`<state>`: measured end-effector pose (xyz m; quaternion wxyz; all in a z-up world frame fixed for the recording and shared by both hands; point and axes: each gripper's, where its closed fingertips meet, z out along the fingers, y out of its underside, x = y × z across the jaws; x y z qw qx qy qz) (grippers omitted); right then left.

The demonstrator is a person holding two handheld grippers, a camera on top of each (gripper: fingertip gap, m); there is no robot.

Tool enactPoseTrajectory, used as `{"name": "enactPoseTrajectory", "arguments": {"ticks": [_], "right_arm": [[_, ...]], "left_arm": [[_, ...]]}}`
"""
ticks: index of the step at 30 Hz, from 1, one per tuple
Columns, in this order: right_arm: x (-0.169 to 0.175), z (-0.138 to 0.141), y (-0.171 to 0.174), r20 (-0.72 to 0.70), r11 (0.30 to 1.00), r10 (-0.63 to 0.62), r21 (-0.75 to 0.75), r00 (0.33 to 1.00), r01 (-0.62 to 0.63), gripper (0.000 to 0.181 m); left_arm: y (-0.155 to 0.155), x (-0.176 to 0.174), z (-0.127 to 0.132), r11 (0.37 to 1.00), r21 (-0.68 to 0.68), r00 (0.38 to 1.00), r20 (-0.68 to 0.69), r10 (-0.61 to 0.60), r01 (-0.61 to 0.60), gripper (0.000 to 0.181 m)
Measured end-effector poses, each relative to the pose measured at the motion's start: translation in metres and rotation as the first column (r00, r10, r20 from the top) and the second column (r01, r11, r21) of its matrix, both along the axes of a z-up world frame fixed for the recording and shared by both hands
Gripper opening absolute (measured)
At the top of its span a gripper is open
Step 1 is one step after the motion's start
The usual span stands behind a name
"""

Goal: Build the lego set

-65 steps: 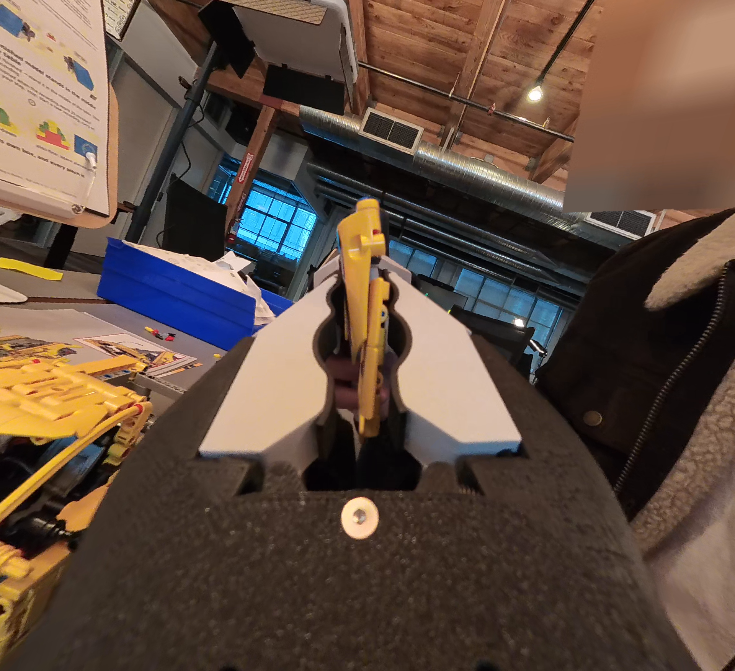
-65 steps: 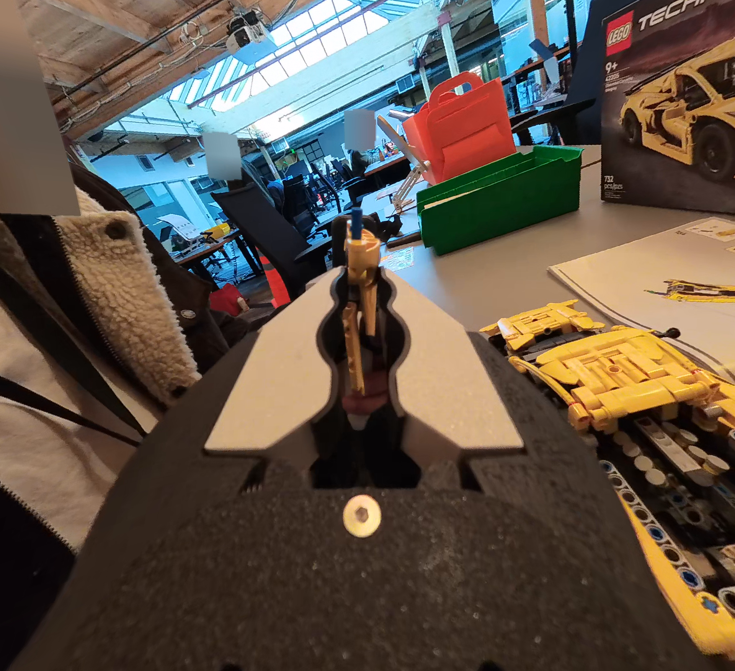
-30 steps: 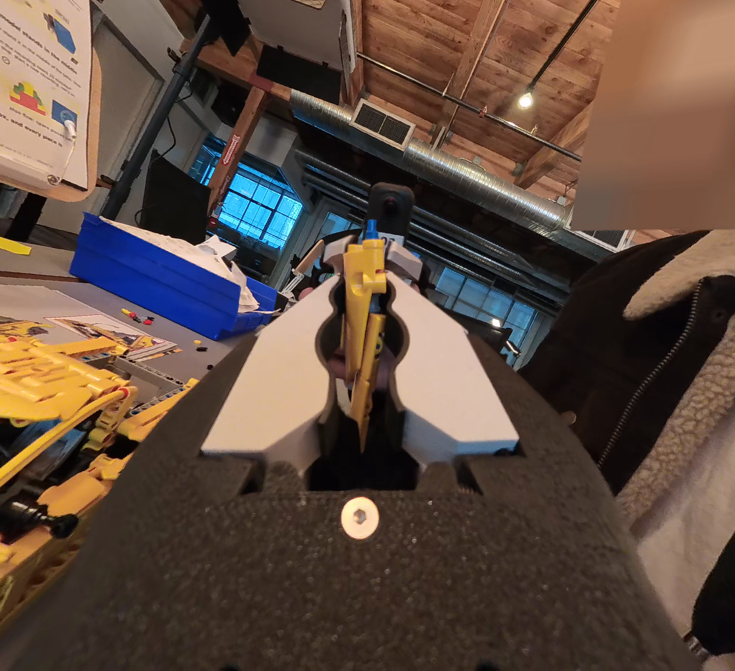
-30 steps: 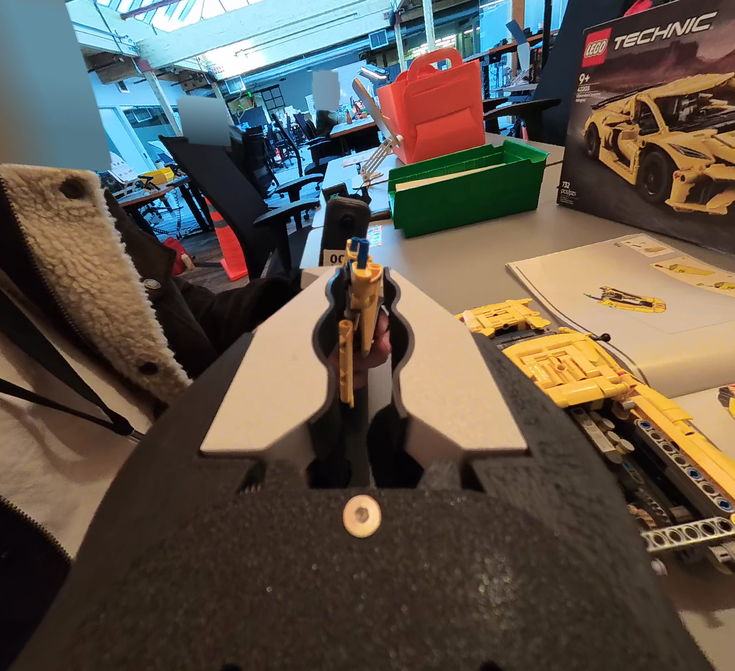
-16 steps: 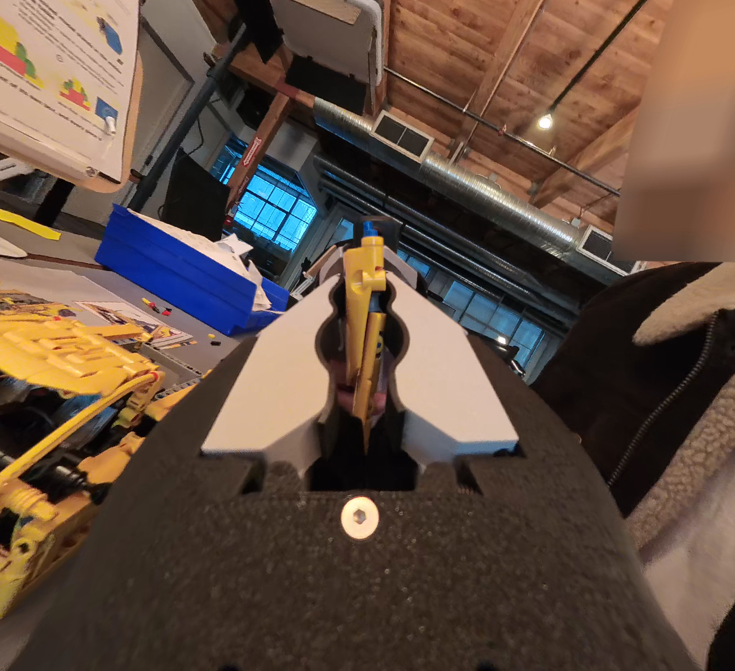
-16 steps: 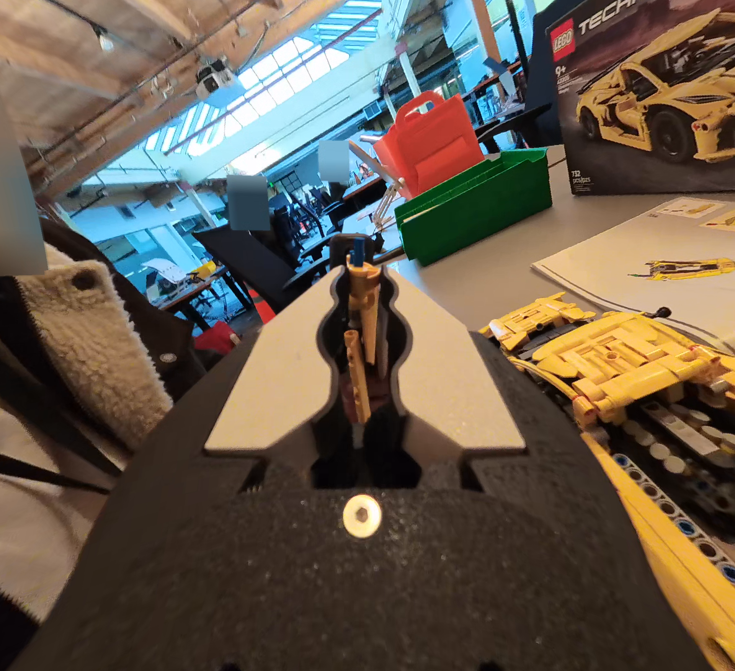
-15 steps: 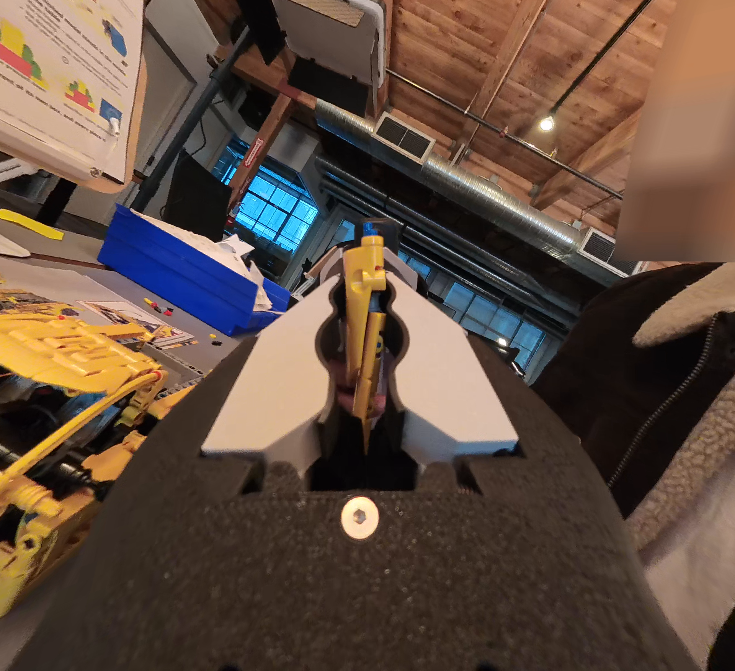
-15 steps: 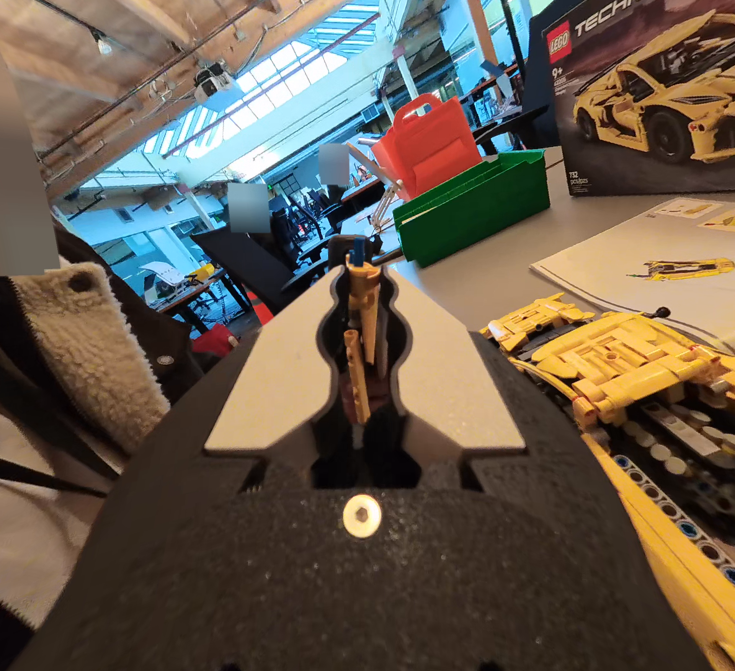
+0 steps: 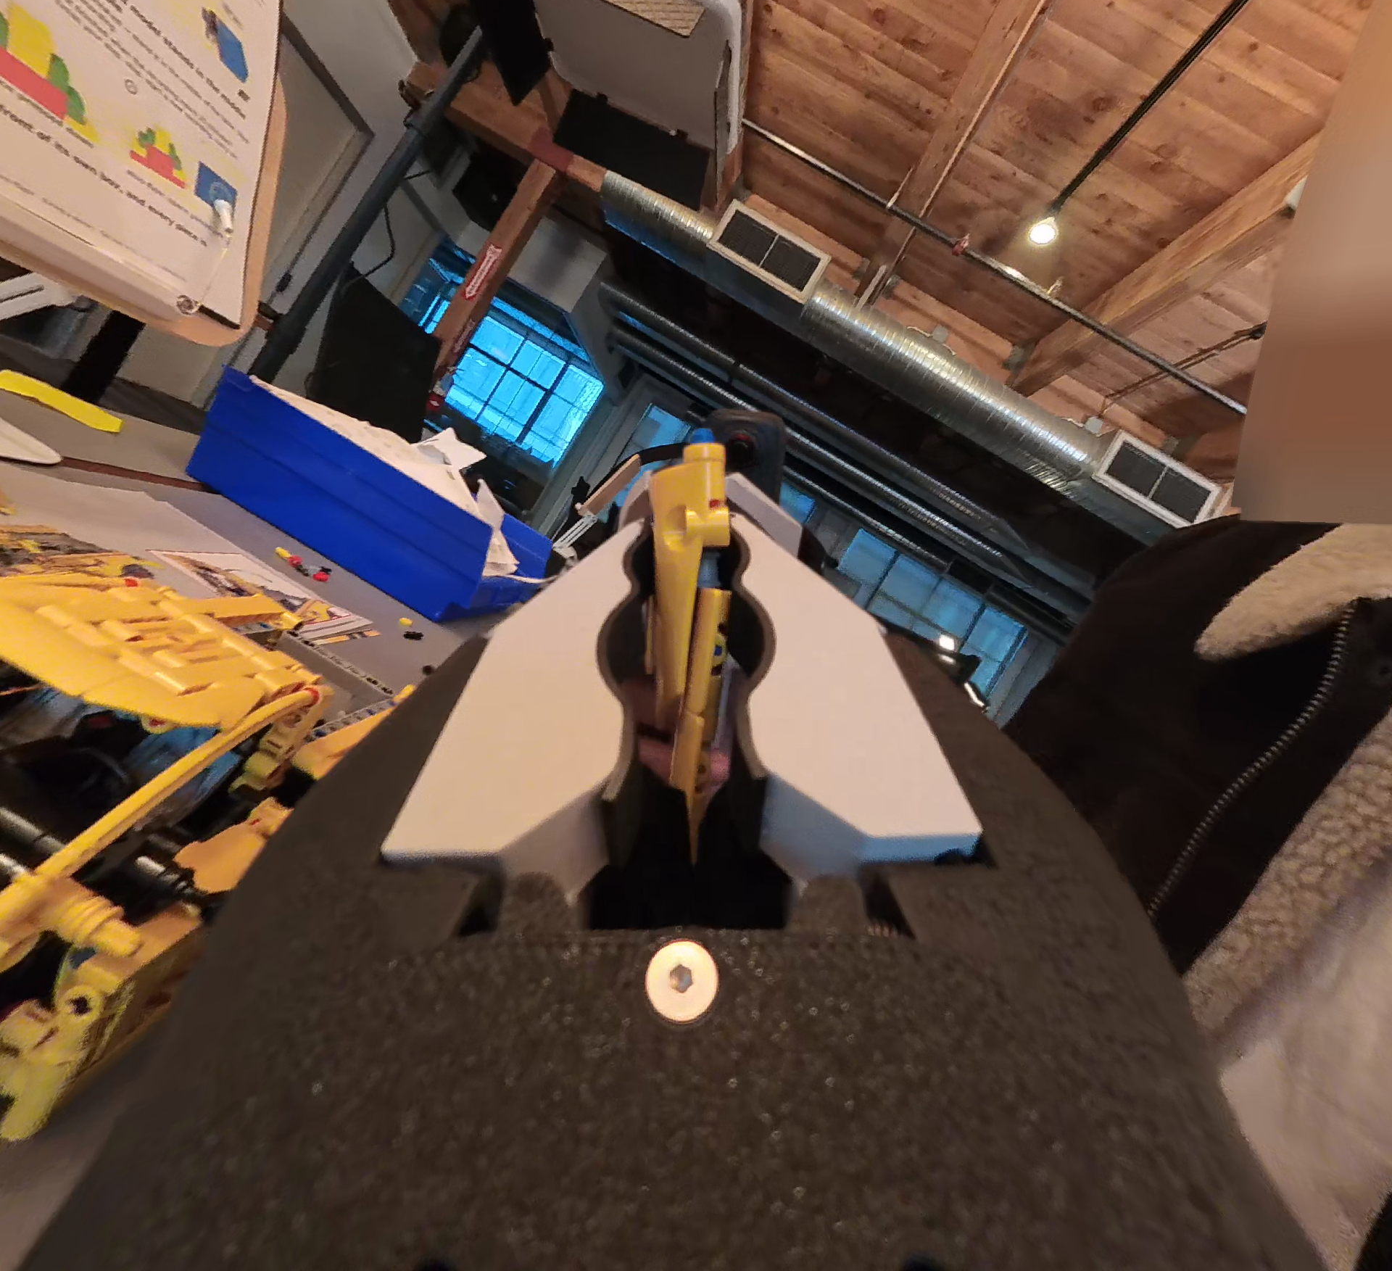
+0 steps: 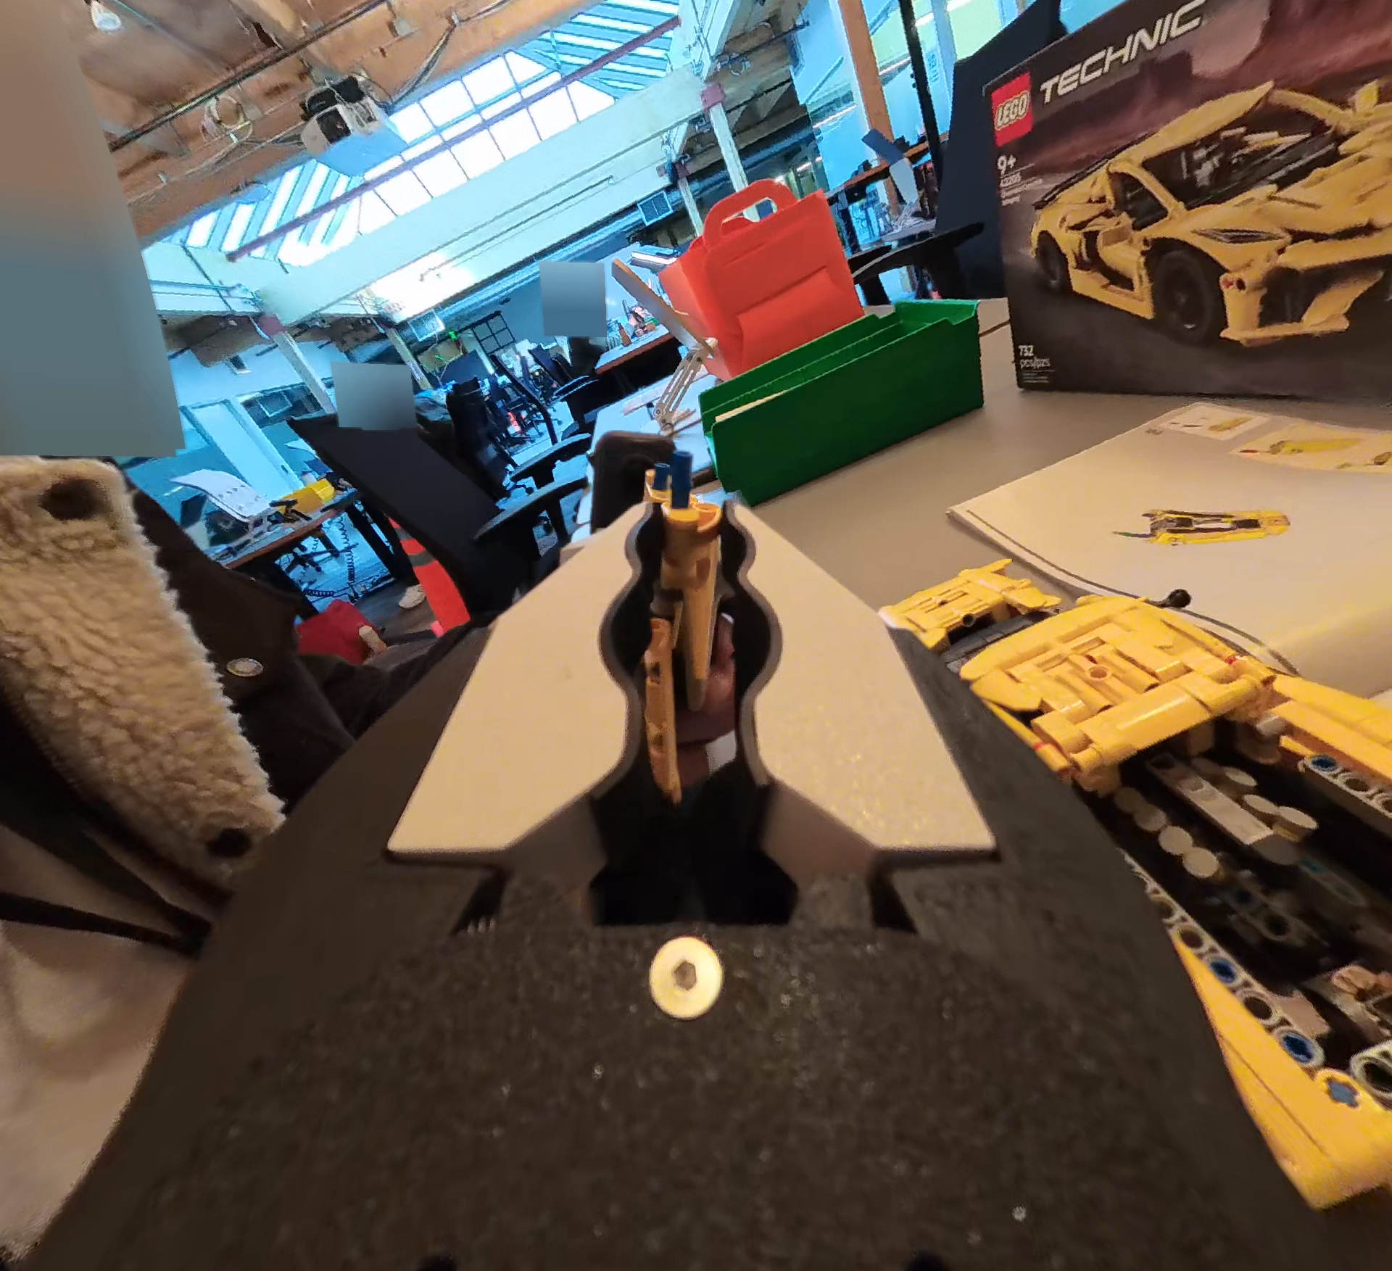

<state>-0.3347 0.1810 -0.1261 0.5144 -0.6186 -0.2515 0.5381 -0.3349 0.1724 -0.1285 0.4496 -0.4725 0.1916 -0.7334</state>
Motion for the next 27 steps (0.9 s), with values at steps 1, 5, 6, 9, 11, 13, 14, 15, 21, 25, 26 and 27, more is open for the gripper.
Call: {"name": "enactPoseTrajectory", "arguments": {"ticks": [1, 5, 6, 9, 11, 13, 14, 15, 21, 25, 26, 27], "right_arm": [[0.001, -0.002, 0.001, 0.006, 1.0, -0.003, 0.004, 1.0, 0.003, 0.015], [0.003, -0.007, 0.004, 0.073, 0.998, -0.042, 0.047, 0.996, 0.038, 0.015], [0.003, -0.007, 0.003, 0.078, 0.998, -0.039, 0.049, 0.996, 0.035, 0.015], [0.005, -0.01, 0.002, 0.134, 0.991, -0.068, 0.12, 0.989, 0.052, 0.015], [0.006, -0.008, 0.0, 0.103, 0.99, -0.048, 0.134, 0.994, 0.035, 0.015], [0.006, -0.011, 0.0, 0.081, 0.997, -0.011, 0.082, 0.997, 0.005, 0.015], [0.006, -0.011, -0.001, 0.068, 0.997, 0.006, 0.076, 0.998, -0.011, 0.015], [0.006, -0.011, -0.001, 0.065, 0.998, 0.014, 0.065, 0.998, -0.018, 0.015], [0.001, -0.013, 0.0, 0.02, 0.999, 0.035, -0.015, 0.999, -0.035, 0.015], [-0.001, -0.008, 0.002, -0.035, 0.999, 0.025, -0.034, 0.999, -0.026, 0.015], [0.0, -0.007, 0.003, -0.026, 1.0, 0.022, -0.019, 0.999, -0.023, 0.015], [0.001, -0.007, 0.004, 0.0, 1.0, 0.012, 0.025, 1.0, -0.012, 0.016]], "left_arm": [[0.001, 0.001, -0.002, 1.0, 0.002, 1.0, -0.019, 0.008, -0.008, 0.015], [0.004, 0.003, -0.007, 1.0, 0.0, 0.997, -0.066, 0.025, -0.025, 0.015], [0.003, 0.003, -0.007, 1.0, -0.005, 0.998, -0.066, 0.018, -0.018, 0.015], [0.002, 0.006, -0.01, 1.0, -0.001, 0.996, -0.091, 0.009, -0.01, 0.015], [0.0, 0.007, -0.009, 0.999, -0.037, 0.998, -0.054, -0.042, 0.04, 0.015], [0.001, 0.006, -0.011, 0.995, -0.074, 0.997, -0.038, -0.073, 0.07, 0.015], [0.0, 0.006, -0.011, 0.991, -0.095, 0.995, -0.02, -0.098, 0.096, 0.015], [0.0, 0.007, -0.011, 0.989, -0.105, 0.994, -0.013, -0.109, 0.107, 0.015], [0.003, 0.003, -0.008, 0.998, -0.05, 0.998, -0.043, -0.039, 0.037, 0.014], [0.004, 0.001, -0.005, 0.998, -0.048, 0.999, -0.028, -0.033, 0.032, 0.014], [0.004, 0.001, -0.005, 0.998, -0.049, 0.999, -0.023, -0.035, 0.033, 0.015], [0.004, 0.001, -0.005, 0.998, -0.053, 0.999, -0.024, -0.037, 0.036, 0.015]]}}
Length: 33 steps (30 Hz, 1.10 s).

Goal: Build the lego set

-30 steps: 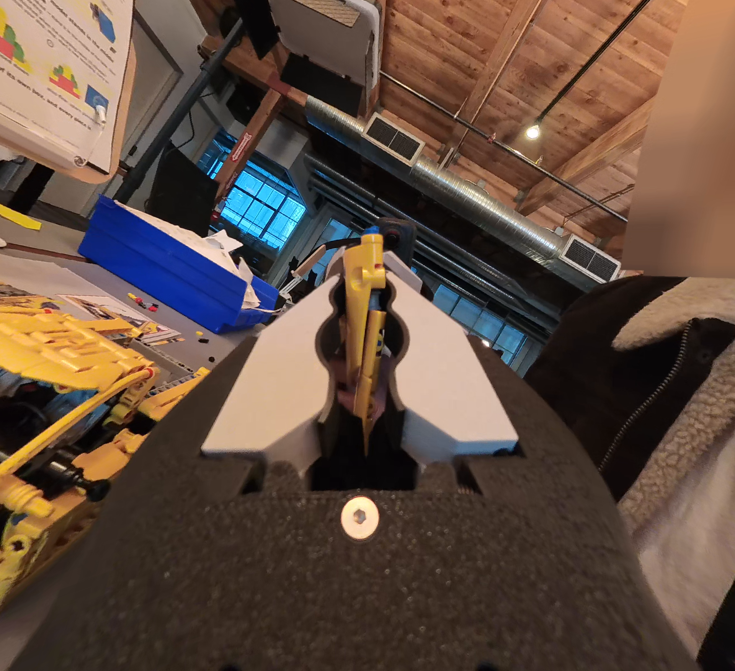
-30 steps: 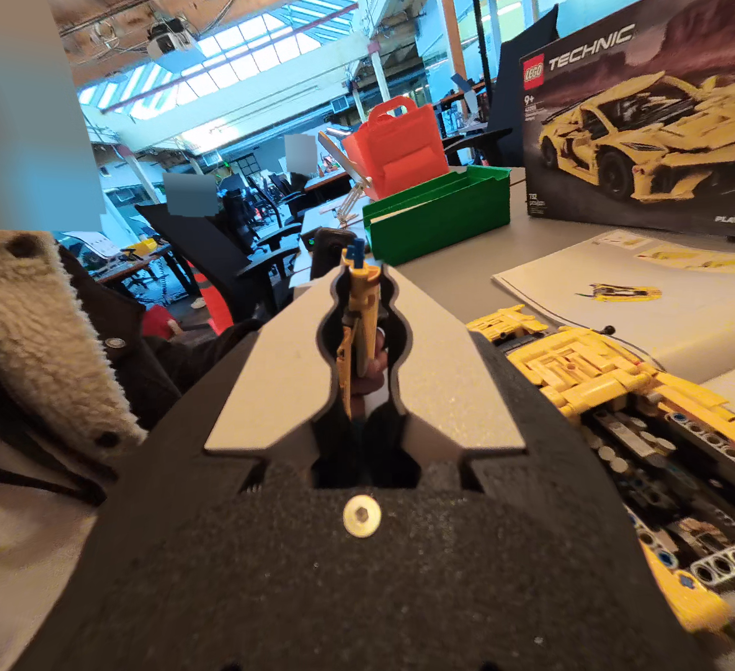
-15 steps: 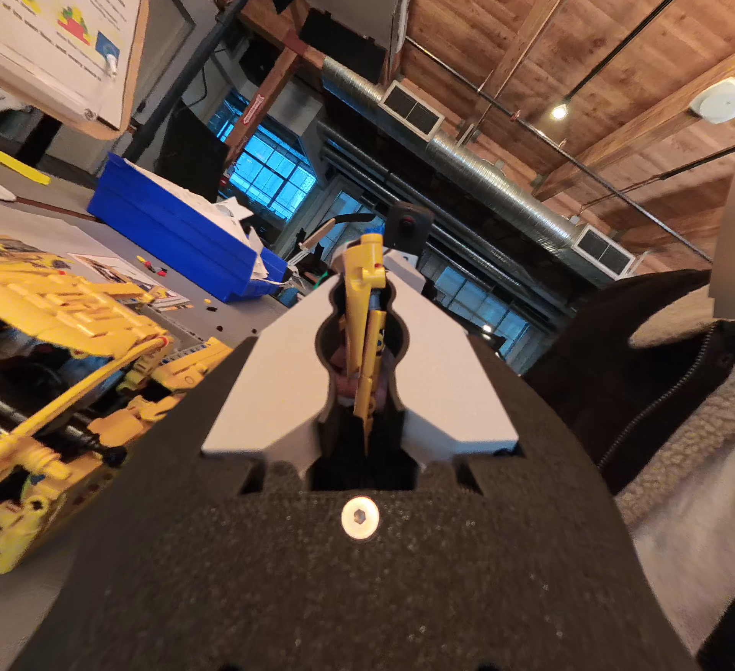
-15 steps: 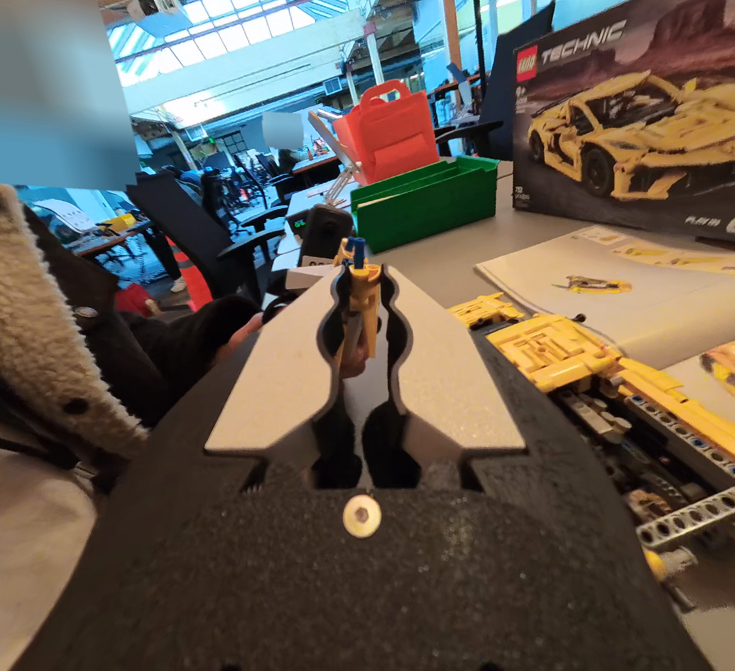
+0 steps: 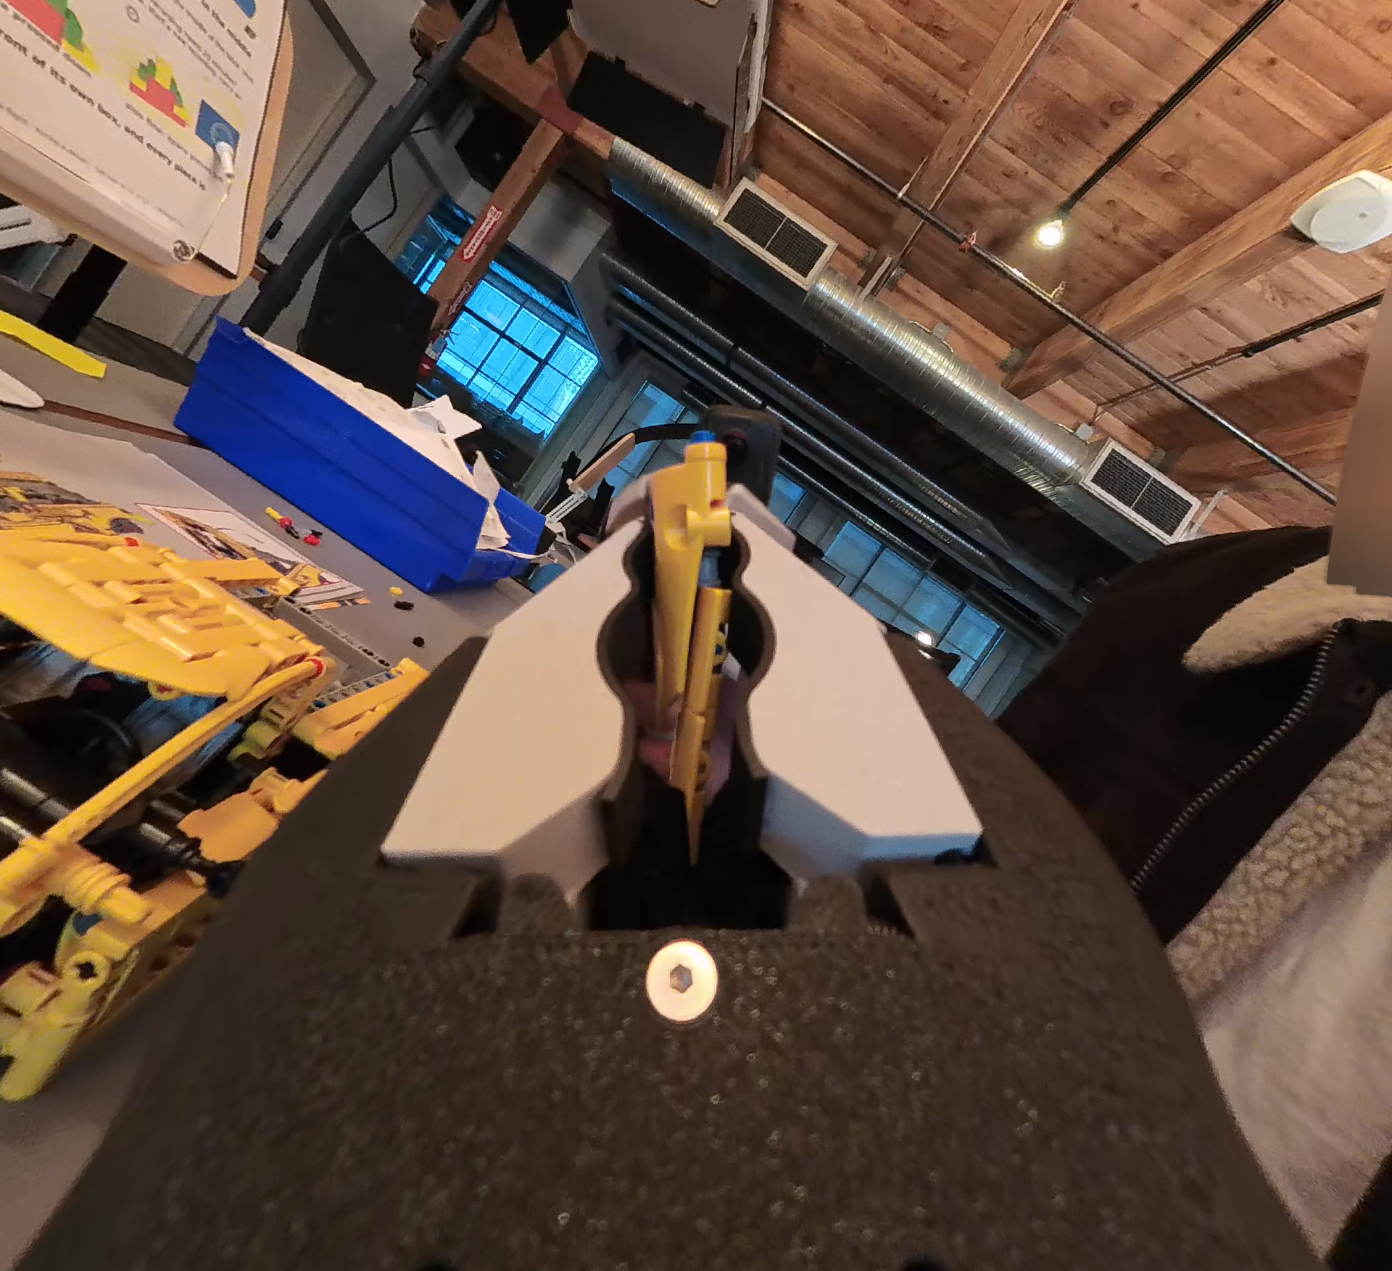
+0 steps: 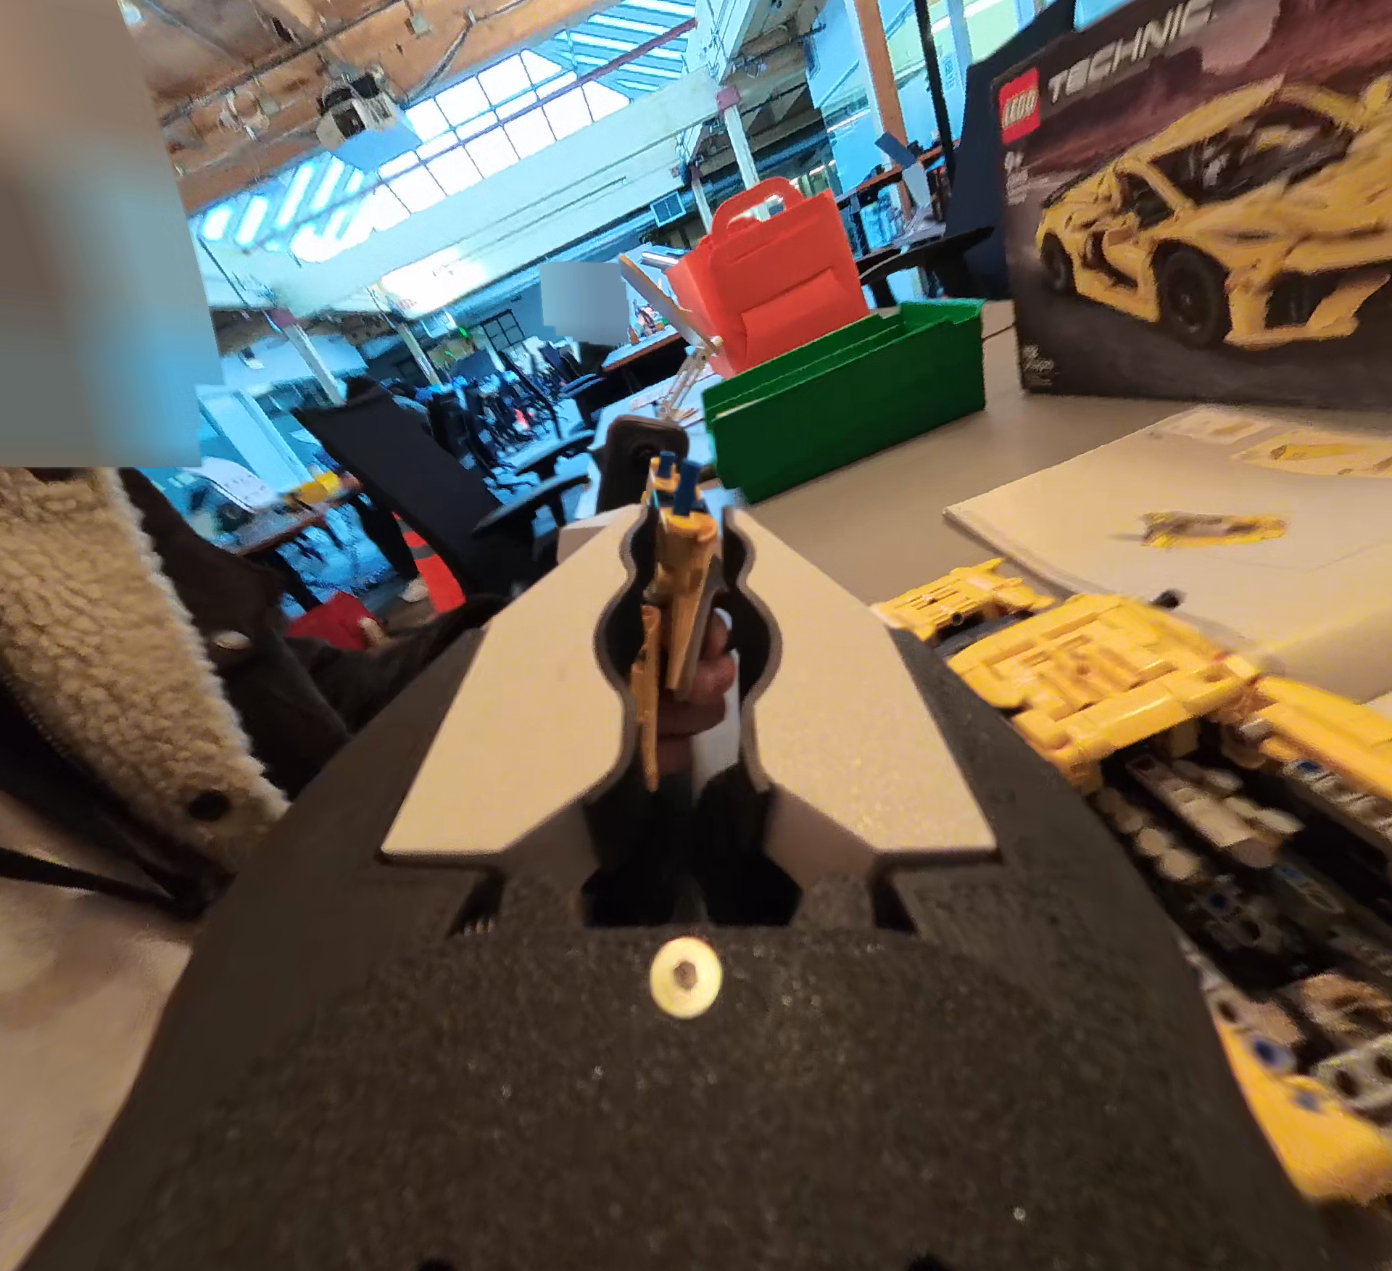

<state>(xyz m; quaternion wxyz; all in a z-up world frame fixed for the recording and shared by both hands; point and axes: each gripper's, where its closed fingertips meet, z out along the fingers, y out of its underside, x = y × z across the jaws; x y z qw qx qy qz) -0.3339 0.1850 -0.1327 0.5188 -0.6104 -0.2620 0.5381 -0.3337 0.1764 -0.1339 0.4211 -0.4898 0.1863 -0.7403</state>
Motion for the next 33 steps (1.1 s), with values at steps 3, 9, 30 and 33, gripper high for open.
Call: {"name": "enactPoseTrajectory", "arguments": {"ticks": [3, 9, 30, 33], "right_arm": [[0.014, 0.011, 0.003, 0.108, 0.97, -0.111, 0.229, 0.988, 0.083, 0.044], [0.021, -0.005, -0.016, 0.563, 0.771, -0.448, 0.636, 0.695, -0.018, 0.066], [0.033, -0.036, -0.015, 0.746, 0.837, -0.427, 0.54, 0.511, -0.088, 0.035], [0.032, -0.039, -0.018, 0.763, 0.813, -0.456, 0.566, 0.458, -0.134, 0.032]], "left_arm": [[0.004, -0.003, -0.002, 0.999, -0.034, 1.0, 0.008, 0.007, -0.007, 0.015], [0.014, 0.001, -0.018, 0.966, -0.25, 0.997, -0.023, -0.077, 0.069, 0.015], [-0.013, 0.03, -0.036, 0.99, -0.114, 0.952, -0.285, -0.109, 0.079, 0.016], [-0.014, 0.032, -0.039, 0.989, -0.122, 0.948, -0.294, -0.12, 0.087, 0.015]]}}
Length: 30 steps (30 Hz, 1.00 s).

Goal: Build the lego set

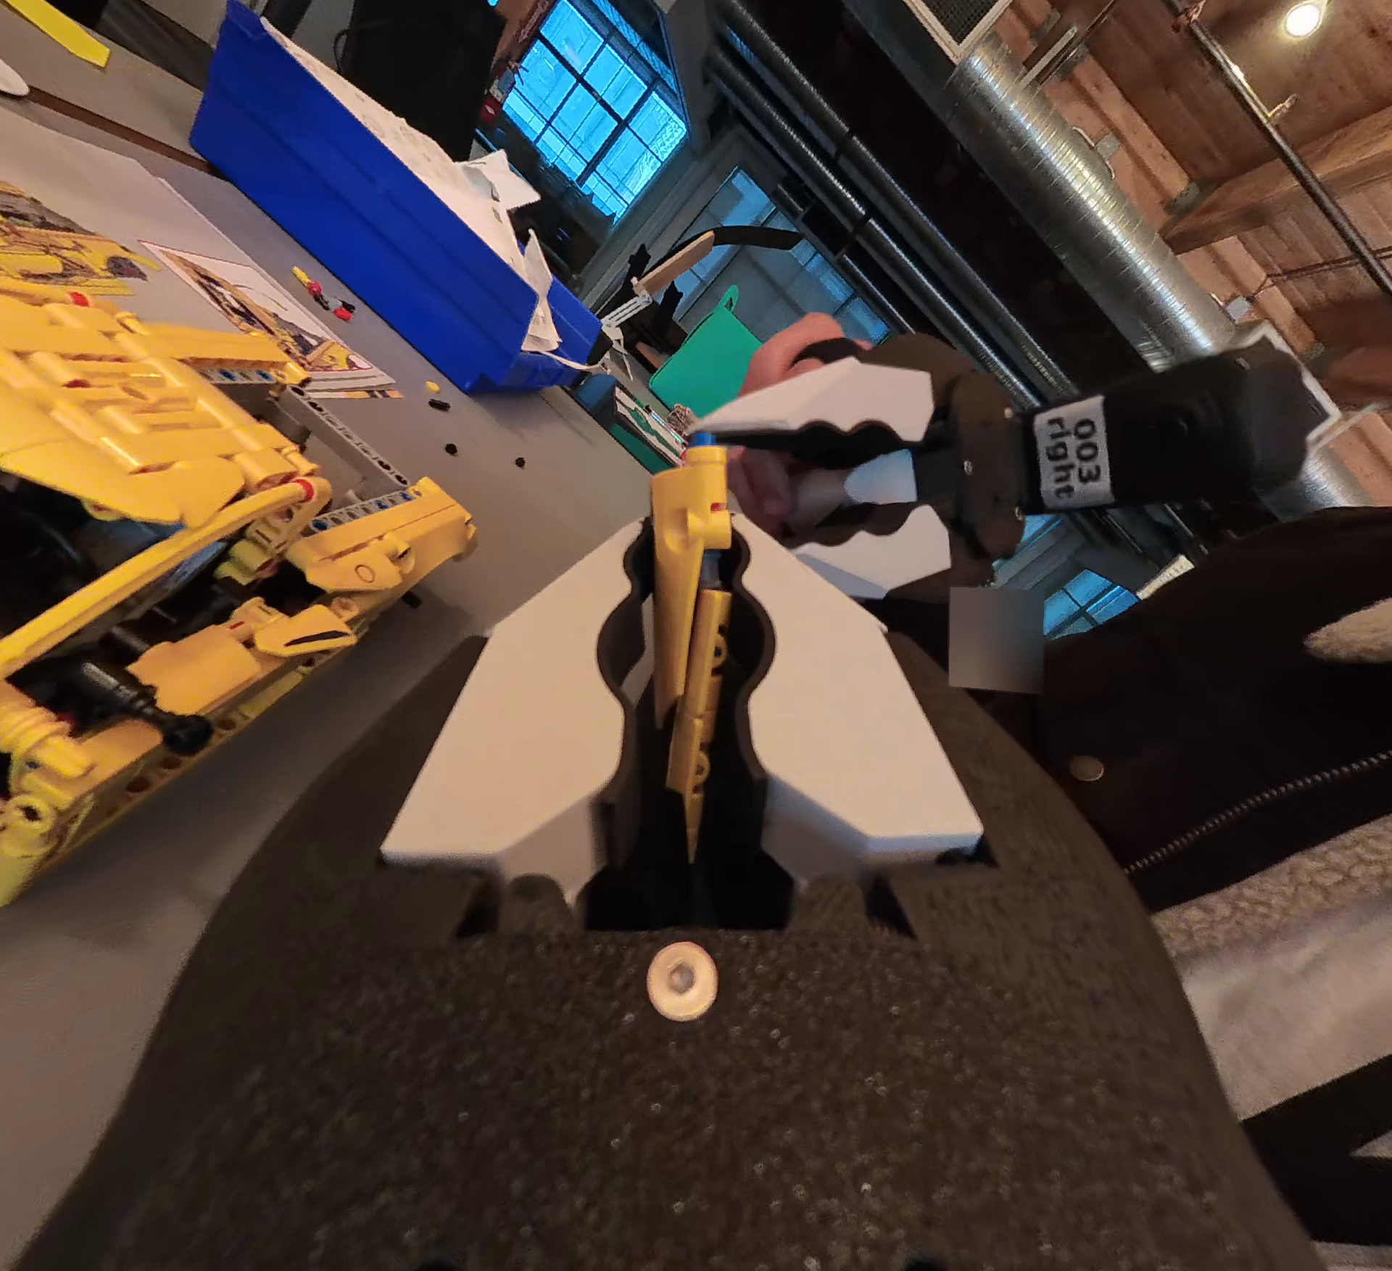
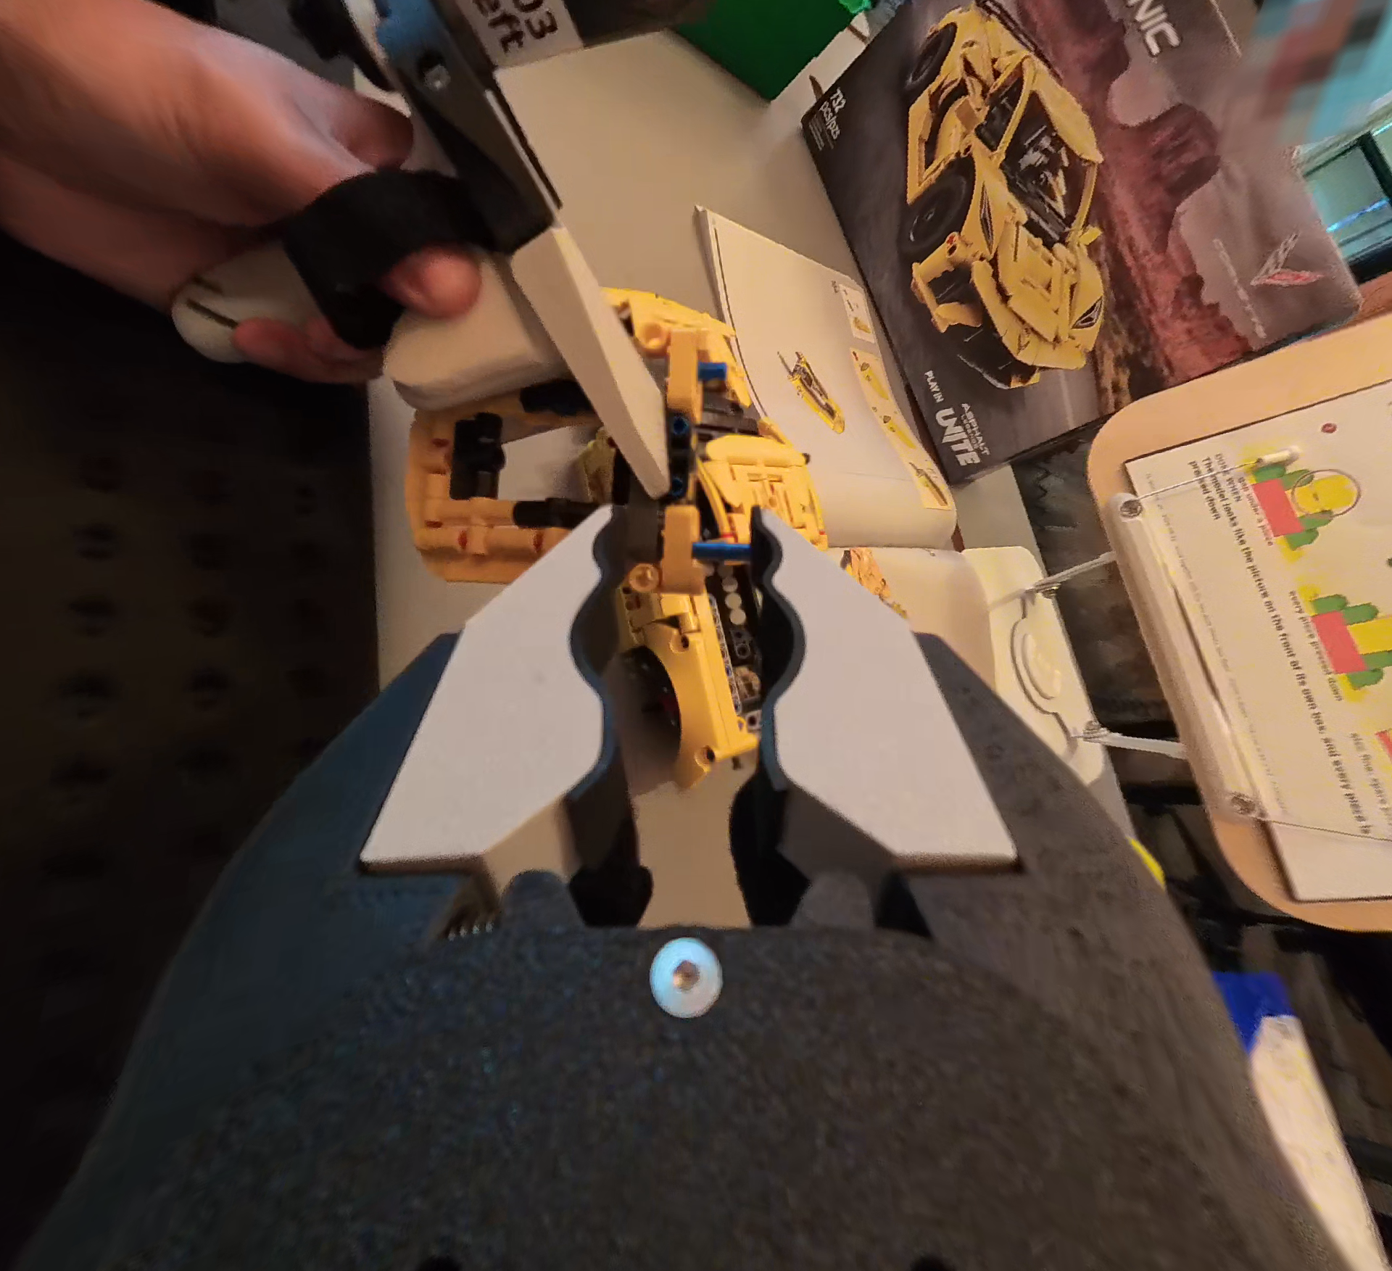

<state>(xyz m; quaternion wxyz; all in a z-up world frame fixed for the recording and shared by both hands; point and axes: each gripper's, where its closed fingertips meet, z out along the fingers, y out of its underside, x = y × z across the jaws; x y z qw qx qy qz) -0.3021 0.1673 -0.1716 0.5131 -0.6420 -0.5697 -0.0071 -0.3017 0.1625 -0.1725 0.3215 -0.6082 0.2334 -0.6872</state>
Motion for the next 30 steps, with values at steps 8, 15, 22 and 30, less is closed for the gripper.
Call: {"name": "enactPoseTrajectory", "arguments": {"ticks": [8, 15, 22, 30], "right_arm": [[-0.006, -0.003, -0.006, -0.005, 1.0, 0.013, -0.028, 1.0, -0.013, 0.019], [-0.007, -0.004, -0.005, -0.039, 0.998, -0.006, -0.062, 0.999, 0.004, 0.017], [-0.009, -0.004, -0.003, -0.047, 0.996, -0.017, -0.094, 0.999, 0.012, 0.012], [-0.011, 0.014, -0.006, -0.124, 0.997, -0.024, -0.069, 0.992, 0.015, 0.0]], "left_arm": [[0.0, -0.002, 0.002, 1.0, -0.02, 1.0, 0.023, -0.014, 0.014, 0.015], [0.0, -0.004, 0.001, 0.999, -0.039, 1.0, 0.026, -0.012, 0.013, 0.015], [0.002, -0.006, 0.002, 0.998, -0.055, 0.999, 0.037, -0.007, 0.009, 0.014], [0.0, -0.008, 0.012, 0.999, -0.043, 0.994, 0.108, -0.022, 0.027, 0.015]]}}
